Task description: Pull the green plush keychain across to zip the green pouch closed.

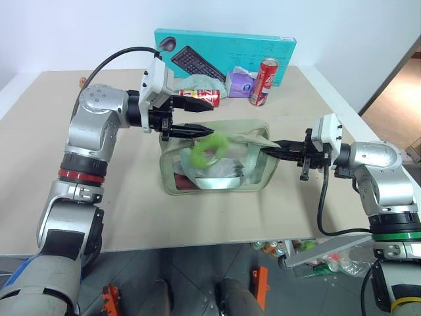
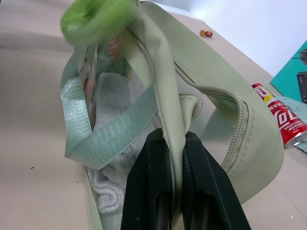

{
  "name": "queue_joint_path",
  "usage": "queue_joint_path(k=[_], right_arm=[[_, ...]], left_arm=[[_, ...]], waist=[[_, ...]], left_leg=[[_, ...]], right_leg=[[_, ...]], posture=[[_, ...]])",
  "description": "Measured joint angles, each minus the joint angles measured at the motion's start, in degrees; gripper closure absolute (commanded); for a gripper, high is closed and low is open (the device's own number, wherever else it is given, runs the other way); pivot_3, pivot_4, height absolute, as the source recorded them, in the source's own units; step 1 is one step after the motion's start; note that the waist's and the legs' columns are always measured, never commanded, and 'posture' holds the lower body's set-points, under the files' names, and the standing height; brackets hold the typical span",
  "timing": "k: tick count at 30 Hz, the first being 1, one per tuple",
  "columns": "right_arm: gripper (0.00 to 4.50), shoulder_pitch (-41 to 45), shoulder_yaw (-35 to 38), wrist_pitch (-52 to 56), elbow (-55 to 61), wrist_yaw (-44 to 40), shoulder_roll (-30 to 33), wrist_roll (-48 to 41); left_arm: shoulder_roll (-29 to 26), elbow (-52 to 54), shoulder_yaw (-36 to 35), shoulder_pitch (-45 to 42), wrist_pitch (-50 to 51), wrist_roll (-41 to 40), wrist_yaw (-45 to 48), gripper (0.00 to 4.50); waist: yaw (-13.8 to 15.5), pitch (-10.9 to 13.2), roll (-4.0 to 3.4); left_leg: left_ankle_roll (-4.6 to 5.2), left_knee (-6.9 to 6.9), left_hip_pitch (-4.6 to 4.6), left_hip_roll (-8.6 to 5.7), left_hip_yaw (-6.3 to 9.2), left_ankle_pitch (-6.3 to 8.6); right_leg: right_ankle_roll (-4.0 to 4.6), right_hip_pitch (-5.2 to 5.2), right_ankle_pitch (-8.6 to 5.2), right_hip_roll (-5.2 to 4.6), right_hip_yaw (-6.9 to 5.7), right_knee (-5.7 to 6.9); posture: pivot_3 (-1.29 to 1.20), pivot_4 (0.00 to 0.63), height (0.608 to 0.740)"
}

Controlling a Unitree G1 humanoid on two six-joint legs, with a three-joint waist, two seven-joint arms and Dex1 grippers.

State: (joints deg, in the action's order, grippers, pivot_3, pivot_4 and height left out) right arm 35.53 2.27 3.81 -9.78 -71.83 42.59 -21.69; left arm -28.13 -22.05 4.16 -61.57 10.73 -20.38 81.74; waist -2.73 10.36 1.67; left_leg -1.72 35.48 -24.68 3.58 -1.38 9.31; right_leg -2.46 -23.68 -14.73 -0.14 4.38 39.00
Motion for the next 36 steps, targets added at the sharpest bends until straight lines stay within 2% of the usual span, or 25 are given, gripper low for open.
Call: queue_joint_path(k=[7,12,15,17,20,24,29,36], right_arm=[[4.50,0.01,0.00,-0.01,-0.01,-0.03,-0.13,0.09],[4.50,0.09,-0.03,-0.08,-0.04,-0.12,-0.40,0.13],[4.50,0.11,-0.08,-0.16,-0.21,-0.29,-0.57,0.14],[4.50,0.34,-0.17,-0.18,-0.44,-0.30,-0.80,0.14],[4.50,0.50,-0.51,-0.27,-0.84,-0.53,-1.19,0.14],[4.50,1.38,-0.39,-0.71,-2.19,-0.65,-1.32,0.28],[4.50,2.10,-0.57,-1.20,-3.14,-1.15,-1.47,0.71],[4.50,3.00,-1.21,-1.22,-3.96,-1.80,-1.58,0.85]], left_arm=[[-3.05,0.02,-2.76,-0.18,-1.40,-0.11,-2.98,1.94],[-6.88,2.67,-6.98,0.00,3.46,-2.41,-6.68,1.94],[-9.87,6.52,-10.49,3.04,7.01,-4.32,-9.36,1.94],[-11.45,9.43,-12.52,7.15,8.82,-5.01,-11.77,1.94],[-12.42,20.45,-18.42,23.95,13.45,-7.54,-17.72,1.94],[-9.27,32.73,-21.24,40.43,19.71,-11.32,-25.73,1.94],[-8.13,41.33,-21.90,46.69,20.56,-12.99,-31.04,1.94],[-7.69,41.05,-19.24,47.92,19.21,-12.71,-31.50,1.94]], waist=[[-0.01,0.00,0.00],[-0.07,0.00,0.00],[-0.22,0.00,-0.02],[-0.21,-0.01,-0.03],[-0.75,-0.02,-0.08],[-0.49,0.06,0.09],[-0.03,0.05,0.13],[-0.09,0.05,0.13]], left_leg=[[0.00,0.00,0.00,0.00,0.00,0.00],[0.00,-0.01,0.00,0.02,0.00,0.00],[0.01,-0.05,0.06,0.04,-0.02,0.01],[0.00,-0.05,0.10,0.05,-0.01,0.00],[-0.01,-0.12,0.35,0.09,-0.19,0.06],[-0.04,-0.04,0.28,0.10,-0.11,0.05],[-0.04,0.00,0.48,0.10,-0.15,0.02],[-0.03,-0.05,0.49,0.11,-0.14,0.00]], right_leg=[[0.00,0.00,0.00,0.00,0.00,0.00],[0.00,-0.01,0.00,0.01,0.00,0.01],[0.01,0.01,0.00,0.00,0.02,0.03],[0.02,0.05,0.00,0.00,0.01,0.04],[0.02,0.19,-0.06,-0.04,0.18,0.06],[0.03,0.24,-0.05,-0.08,0.05,0.04],[0.15,0.36,0.04,-0.07,0.06,0.04],[0.17,0.32,0.06,-0.02,0.07,0.04]], posture=[[0.00,0.150,0.740],[0.00,0.150,0.740],[0.00,0.150,0.740],[0.00,0.150,0.740],[0.00,0.150,0.740],[0.00,0.150,0.740],[0.00,0.150,0.740],[0.00,0.150,0.740]])
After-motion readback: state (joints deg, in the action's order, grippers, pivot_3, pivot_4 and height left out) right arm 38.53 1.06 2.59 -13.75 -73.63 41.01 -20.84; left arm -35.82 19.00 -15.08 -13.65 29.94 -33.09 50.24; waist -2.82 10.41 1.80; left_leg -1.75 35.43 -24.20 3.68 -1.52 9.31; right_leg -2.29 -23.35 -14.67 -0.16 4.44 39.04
